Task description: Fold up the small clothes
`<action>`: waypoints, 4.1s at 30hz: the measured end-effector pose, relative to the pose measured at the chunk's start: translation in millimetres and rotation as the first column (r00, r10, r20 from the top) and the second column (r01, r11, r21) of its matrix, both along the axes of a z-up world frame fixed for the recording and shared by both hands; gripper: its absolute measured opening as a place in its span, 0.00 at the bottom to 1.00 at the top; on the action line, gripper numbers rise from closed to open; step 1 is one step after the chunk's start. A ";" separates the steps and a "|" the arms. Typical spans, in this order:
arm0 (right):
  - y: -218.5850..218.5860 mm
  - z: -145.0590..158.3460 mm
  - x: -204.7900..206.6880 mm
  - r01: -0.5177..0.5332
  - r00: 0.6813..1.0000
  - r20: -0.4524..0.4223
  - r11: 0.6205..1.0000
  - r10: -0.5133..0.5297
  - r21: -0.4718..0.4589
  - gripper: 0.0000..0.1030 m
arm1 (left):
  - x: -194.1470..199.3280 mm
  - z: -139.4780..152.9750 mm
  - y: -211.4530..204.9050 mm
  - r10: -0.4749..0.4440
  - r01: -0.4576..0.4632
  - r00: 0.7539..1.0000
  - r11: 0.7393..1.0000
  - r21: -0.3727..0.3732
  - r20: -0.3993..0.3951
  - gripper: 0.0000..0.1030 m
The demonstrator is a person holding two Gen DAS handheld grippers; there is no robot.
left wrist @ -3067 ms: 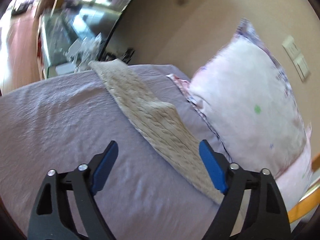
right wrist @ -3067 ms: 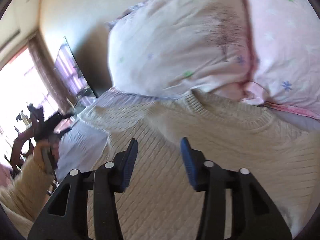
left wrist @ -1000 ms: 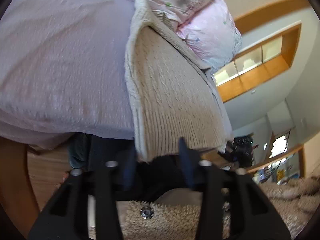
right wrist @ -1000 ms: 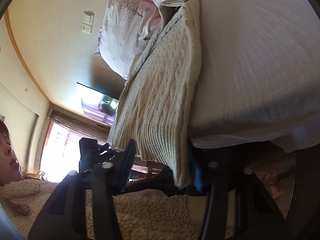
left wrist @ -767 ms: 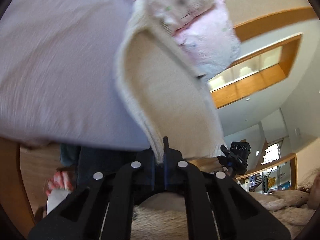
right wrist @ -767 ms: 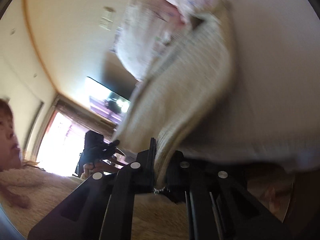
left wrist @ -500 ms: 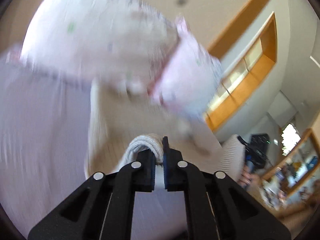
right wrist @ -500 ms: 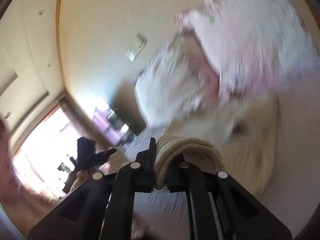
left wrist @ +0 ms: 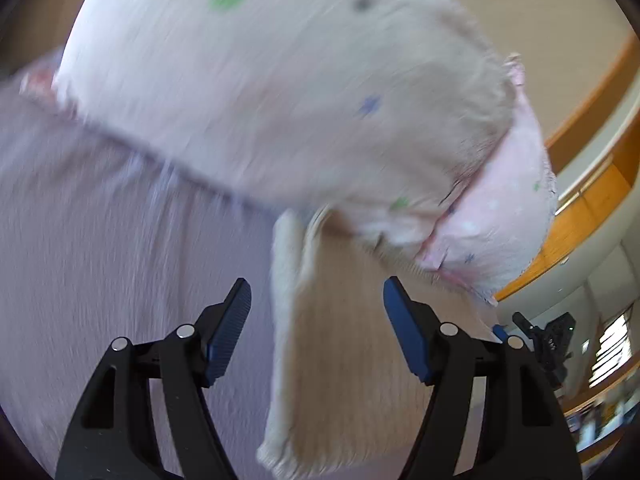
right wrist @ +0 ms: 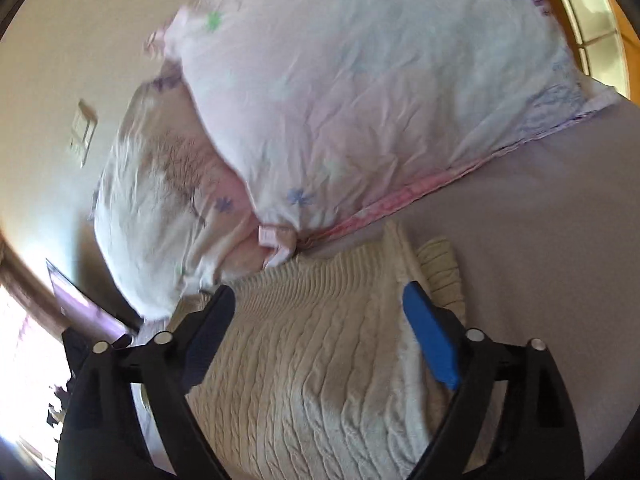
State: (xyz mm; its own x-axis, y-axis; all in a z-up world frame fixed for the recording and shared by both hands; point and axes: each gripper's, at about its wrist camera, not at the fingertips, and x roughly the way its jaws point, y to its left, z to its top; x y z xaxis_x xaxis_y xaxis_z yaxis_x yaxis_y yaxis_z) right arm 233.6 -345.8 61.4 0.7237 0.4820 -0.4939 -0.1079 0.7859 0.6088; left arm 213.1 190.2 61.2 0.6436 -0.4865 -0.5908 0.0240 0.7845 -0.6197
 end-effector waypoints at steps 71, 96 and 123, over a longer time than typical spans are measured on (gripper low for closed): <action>102.5 -15.2 -11.8 -0.236 0.956 -0.191 0.971 0.224 -0.043 0.16 | -126.0 30.9 -116.5 -0.093 0.044 0.988 0.935 0.352 0.125 0.91; 153.6 -29.9 -182.5 -0.066 0.997 -0.077 0.727 0.018 -0.683 0.99 | -161.4 -29.3 -187.2 -0.021 0.088 0.993 0.778 0.622 -0.114 0.98; 149.2 -44.1 -171.8 -0.069 0.989 -0.144 0.796 -0.024 -0.601 0.99 | -158.8 -29.6 -183.8 -0.006 0.061 0.996 0.780 0.623 -0.090 0.98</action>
State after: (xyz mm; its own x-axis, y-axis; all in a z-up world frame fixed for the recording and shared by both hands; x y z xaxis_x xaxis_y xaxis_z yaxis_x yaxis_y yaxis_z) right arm 61.8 -196.5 17.3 0.6190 0.0676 -0.7825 -0.0820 0.9964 0.0213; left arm 54.3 6.4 31.5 0.5724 -0.0134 -0.8199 0.0304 0.9995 0.0048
